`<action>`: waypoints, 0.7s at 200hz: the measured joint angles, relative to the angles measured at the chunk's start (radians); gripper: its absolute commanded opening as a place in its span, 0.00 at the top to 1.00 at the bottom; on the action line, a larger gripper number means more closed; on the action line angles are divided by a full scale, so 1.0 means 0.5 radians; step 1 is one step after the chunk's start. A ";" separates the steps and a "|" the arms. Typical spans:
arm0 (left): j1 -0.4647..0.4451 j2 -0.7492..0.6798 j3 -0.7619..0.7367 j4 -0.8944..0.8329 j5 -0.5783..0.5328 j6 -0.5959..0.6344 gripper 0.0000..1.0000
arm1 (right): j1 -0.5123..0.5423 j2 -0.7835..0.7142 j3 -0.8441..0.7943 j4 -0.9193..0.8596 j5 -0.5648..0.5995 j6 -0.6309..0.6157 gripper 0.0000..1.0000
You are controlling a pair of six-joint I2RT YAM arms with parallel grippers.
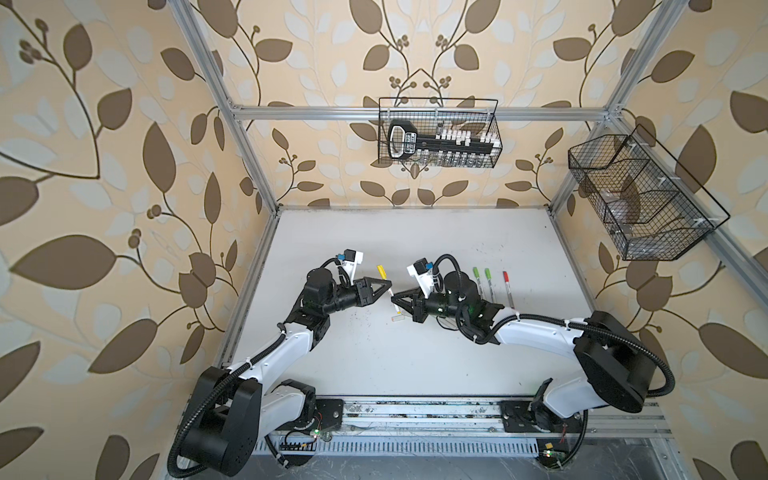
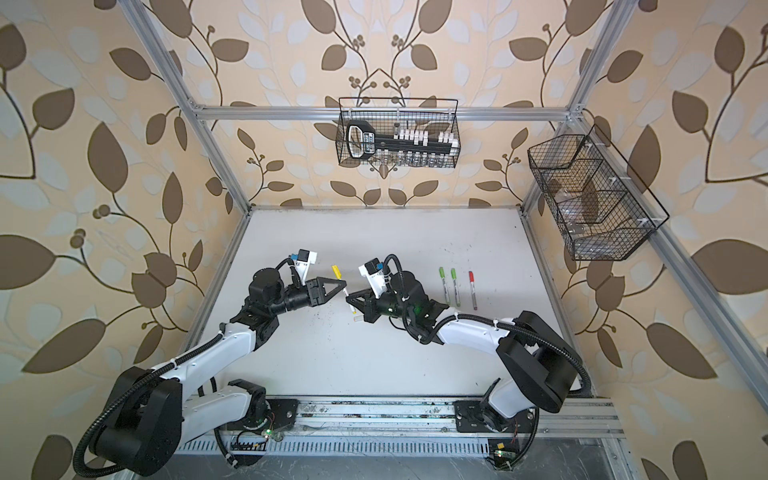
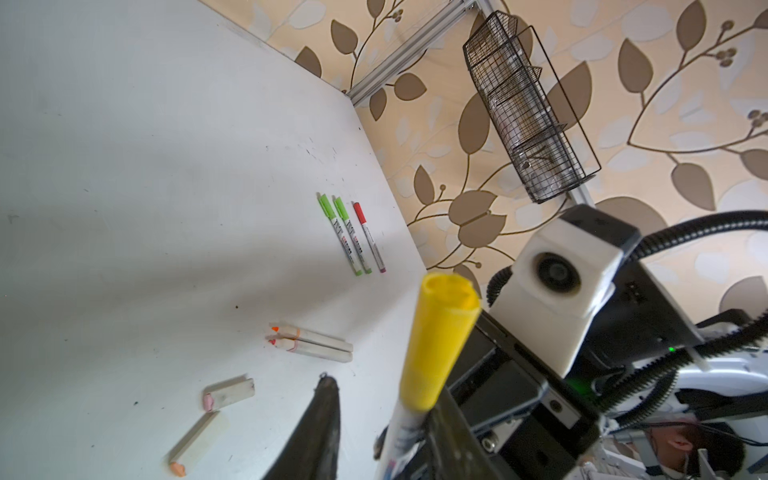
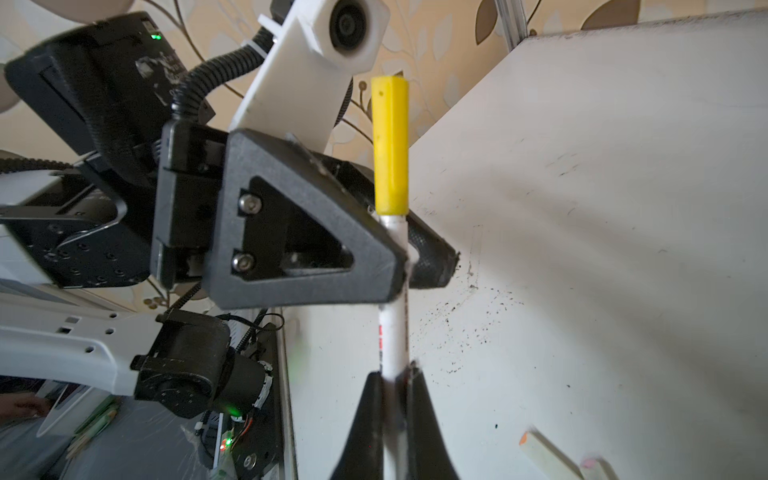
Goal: Insert the pens into the pen caps
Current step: 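Lower the yellow cap onto the white marker tip held by the right gripper, then push the yellow cap down onto the marker with the left gripper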
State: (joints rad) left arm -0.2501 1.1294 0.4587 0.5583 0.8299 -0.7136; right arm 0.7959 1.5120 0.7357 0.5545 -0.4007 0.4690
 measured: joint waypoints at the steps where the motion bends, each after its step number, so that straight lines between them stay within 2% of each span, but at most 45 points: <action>1: 0.000 0.000 0.000 0.001 0.001 -0.004 0.78 | 0.000 0.000 0.000 0.002 -0.002 0.001 0.98; 32: -0.011 0.000 0.000 0.058 0.021 0.001 0.90 | -0.015 0.004 -0.015 0.044 -0.065 0.059 0.97; 59: -0.011 0.000 0.000 0.072 0.022 0.000 0.92 | -0.027 0.029 -0.015 0.101 -0.101 0.100 0.92; 115: -0.075 -0.002 0.002 0.003 0.014 0.050 0.93 | -0.039 0.046 0.009 0.060 -0.177 0.125 0.76; 140: -0.091 -0.033 0.002 -0.047 0.013 0.071 0.93 | -0.031 0.063 0.056 0.015 -0.204 0.109 0.78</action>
State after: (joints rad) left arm -0.2955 1.1130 0.4599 0.5346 0.8364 -0.6781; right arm 0.7807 1.5436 0.7639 0.5621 -0.5030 0.5236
